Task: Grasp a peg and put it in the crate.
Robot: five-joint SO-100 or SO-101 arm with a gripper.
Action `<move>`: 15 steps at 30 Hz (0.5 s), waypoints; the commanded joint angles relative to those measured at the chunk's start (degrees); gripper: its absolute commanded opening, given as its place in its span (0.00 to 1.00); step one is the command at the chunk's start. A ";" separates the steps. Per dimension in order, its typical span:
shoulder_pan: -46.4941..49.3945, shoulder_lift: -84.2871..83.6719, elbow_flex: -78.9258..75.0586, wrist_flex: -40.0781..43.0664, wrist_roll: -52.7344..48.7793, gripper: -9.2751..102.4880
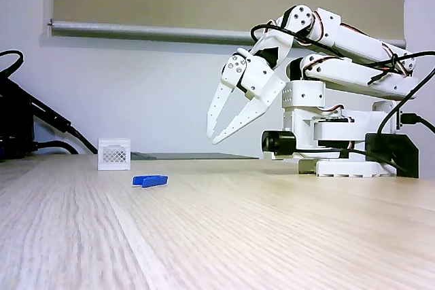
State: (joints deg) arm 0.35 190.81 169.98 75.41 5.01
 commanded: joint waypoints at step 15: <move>-0.44 0.35 -1.32 0.00 0.97 0.08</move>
State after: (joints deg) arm 0.09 190.81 169.98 75.41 5.36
